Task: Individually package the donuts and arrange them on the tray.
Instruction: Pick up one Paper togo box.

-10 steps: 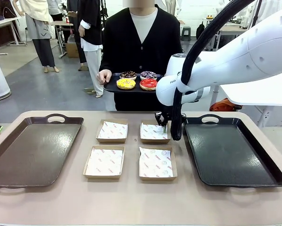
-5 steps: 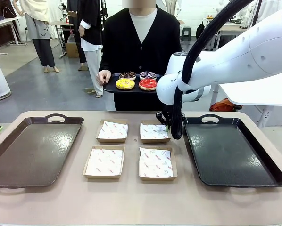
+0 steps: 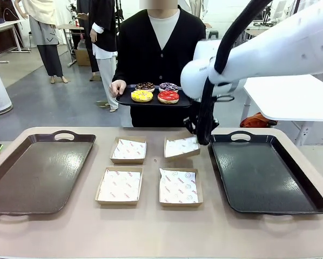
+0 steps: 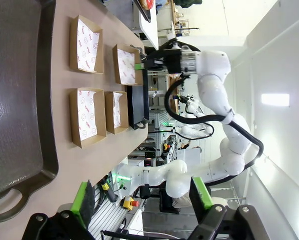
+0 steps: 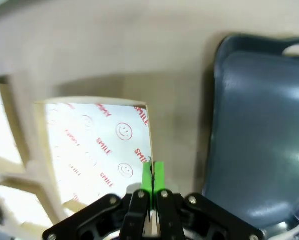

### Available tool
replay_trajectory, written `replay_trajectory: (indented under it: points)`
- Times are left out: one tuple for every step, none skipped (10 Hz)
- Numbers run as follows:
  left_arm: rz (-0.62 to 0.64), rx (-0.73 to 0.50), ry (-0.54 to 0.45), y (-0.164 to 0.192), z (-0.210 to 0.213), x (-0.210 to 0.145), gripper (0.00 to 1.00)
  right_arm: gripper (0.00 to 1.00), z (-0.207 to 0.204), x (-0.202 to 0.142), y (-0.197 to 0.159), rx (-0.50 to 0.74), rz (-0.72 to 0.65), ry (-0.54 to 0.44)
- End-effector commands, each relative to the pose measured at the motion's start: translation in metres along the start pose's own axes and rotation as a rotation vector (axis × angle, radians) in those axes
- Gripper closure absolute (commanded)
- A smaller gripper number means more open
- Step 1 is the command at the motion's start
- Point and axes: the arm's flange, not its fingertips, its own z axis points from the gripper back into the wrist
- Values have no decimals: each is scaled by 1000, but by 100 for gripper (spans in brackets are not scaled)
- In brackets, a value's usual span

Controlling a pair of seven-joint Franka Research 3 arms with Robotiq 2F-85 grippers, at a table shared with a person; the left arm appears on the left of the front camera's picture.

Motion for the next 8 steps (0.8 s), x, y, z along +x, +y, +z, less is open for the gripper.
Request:
replay_trajectory:
  points:
    - [-2,-7,4,-1,0,0,0,100,31,0,-1,-4,3,-14]
    - [-2,-7,4,-1,0,0,0,100,47,1,-4,-2,5,-20]
    - [-2,-7,4,-1,0,0,0,100,63,1,-6,3,21,-20]
    - [-2,-7,4,-1,0,0,0,100,77,1,-6,-3,33,-26]
    - [-2,-7,4,-1,0,0,0,100,93,3,-3,-21,35,-36]
    - [-2,-7,4,-1,0,0,0,100,108,4,-1,-14,40,-44]
    - [-2,-7,4,-1,0,0,0,100,125,5,3,-5,58,-45]
    - [-2,-7,4,-1,0,0,0,100,135,6,7,-3,81,-43]
